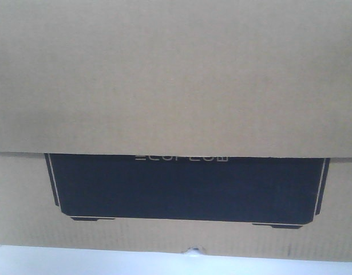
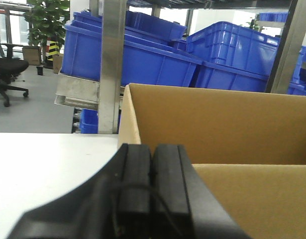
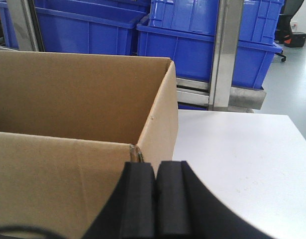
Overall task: Grab box from left shelf to table start
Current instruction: 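Open both grippers and lift them off the box walls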
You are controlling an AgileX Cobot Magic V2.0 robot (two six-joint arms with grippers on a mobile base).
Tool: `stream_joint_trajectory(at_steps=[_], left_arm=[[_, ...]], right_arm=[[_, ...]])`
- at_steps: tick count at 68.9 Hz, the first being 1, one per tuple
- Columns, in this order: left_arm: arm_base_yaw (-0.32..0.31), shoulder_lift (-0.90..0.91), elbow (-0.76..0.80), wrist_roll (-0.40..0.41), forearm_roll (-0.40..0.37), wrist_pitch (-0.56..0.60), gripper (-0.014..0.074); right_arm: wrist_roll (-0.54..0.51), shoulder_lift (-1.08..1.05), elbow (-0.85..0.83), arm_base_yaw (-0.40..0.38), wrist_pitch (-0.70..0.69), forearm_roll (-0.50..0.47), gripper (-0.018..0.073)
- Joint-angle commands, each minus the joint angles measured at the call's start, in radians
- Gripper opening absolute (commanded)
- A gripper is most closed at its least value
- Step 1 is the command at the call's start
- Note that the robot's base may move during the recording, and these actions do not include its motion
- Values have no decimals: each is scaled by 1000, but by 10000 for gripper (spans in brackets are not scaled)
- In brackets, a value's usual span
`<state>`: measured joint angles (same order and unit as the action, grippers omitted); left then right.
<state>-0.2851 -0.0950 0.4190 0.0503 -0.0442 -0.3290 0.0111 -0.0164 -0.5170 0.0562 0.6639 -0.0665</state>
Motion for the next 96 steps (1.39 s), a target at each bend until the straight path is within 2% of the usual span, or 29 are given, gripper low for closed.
stream_joint_trajectory(at_steps=[1, 15, 27, 36, 40, 96], left_arm=[[46, -10, -1, -62, -96, 84, -102], [163, 62, -174, -62, -109, 151, -102], [193, 118, -331, -62, -109, 252, -102], [193, 118, -446, -62, -109, 376, -102], [193, 118, -447, -62, -109, 339, -102], [193, 118, -447, -62, -109, 339, -102]], right_arm=[[-11, -4, -20, 1, -95, 5, 57], [-11, -4, -20, 1, -95, 5, 57], [-11, -4, -20, 1, -95, 5, 57], [-11, -4, -20, 1, -95, 5, 57], [-11, -4, -20, 1, -95, 5, 57], [-11, -4, -20, 1, -95, 5, 57]])
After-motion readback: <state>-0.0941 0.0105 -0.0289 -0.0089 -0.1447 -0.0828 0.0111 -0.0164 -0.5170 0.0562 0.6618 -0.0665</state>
